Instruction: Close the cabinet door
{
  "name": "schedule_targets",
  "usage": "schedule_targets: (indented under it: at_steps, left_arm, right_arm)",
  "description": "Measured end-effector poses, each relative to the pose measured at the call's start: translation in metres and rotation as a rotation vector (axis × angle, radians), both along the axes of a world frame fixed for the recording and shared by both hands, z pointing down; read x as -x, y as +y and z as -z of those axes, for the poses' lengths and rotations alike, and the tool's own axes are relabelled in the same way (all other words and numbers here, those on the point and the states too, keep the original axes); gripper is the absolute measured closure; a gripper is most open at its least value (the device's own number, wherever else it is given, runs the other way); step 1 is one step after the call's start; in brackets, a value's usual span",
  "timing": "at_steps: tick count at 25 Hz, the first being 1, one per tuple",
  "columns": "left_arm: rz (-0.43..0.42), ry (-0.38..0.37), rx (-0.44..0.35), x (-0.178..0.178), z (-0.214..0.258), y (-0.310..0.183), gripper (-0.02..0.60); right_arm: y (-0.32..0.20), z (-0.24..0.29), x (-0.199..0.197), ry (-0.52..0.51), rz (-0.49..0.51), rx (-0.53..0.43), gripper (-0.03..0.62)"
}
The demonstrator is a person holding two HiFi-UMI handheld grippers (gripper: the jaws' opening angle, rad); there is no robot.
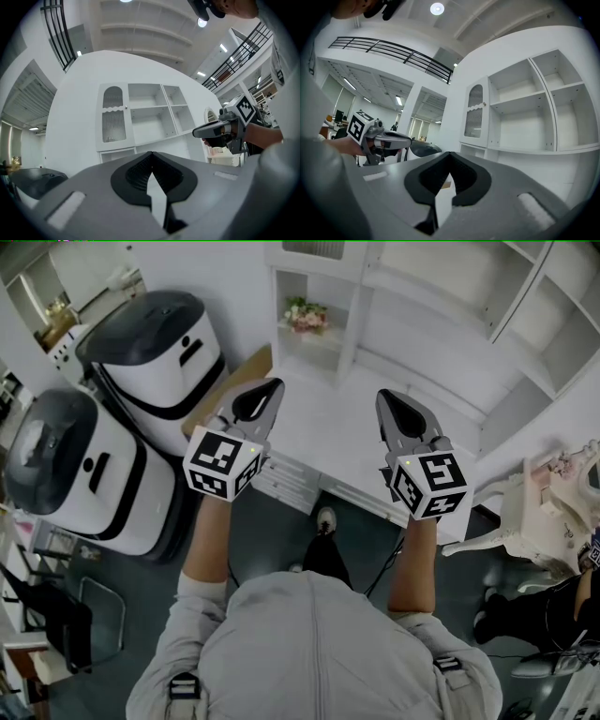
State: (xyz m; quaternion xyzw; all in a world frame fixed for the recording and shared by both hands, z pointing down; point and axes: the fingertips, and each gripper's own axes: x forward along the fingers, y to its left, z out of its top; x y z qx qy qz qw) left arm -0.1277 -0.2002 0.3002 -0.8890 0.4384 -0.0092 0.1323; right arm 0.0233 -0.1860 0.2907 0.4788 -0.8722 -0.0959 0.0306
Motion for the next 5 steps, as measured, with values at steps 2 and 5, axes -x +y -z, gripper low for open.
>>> schedule_targets:
  at_steps: [2, 5]
  left_arm:
    - [-0.004, -0.002, 0.000, -0.002, 0.000, -0.005, 0.565]
    - [-0.007, -0.001, 0.004, -0.004, -0.002, -0.012, 0.565]
  right_arm:
    - [-0.004, 0.000, -0.001, 0.000, 0.000, 0.001, 0.592]
    - [-0.011, -0.003, -0.002, 0.000, -0.002, 0.006, 0.593]
